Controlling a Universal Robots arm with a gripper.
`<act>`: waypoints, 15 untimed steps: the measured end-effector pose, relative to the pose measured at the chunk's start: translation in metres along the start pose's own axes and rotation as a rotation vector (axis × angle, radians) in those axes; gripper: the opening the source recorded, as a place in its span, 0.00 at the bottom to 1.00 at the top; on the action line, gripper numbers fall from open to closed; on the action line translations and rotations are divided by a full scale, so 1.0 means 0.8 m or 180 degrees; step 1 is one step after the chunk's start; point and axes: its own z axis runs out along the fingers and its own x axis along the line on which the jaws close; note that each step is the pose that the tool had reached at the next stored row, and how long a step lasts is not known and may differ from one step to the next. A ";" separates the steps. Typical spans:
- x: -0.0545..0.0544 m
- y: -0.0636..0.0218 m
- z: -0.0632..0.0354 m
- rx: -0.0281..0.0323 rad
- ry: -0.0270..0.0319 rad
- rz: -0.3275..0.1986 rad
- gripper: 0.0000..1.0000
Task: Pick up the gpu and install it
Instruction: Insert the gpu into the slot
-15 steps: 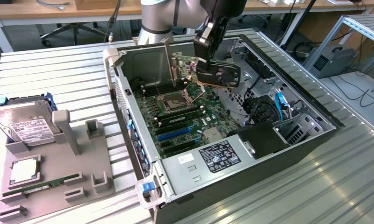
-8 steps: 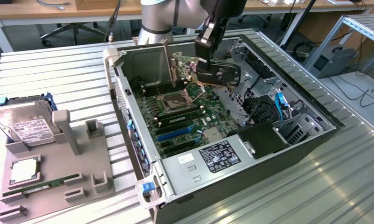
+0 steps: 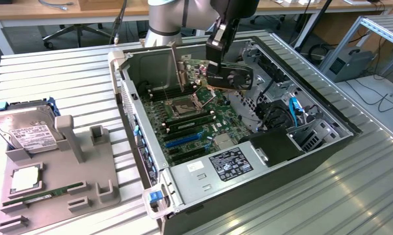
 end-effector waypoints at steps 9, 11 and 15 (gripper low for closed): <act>-0.001 0.001 0.000 -0.0006 0.0004 -0.0247 0.27; -0.001 0.001 0.000 -0.0008 0.0004 -0.0322 0.27; -0.001 0.001 0.001 -0.0014 0.0007 -0.0529 0.27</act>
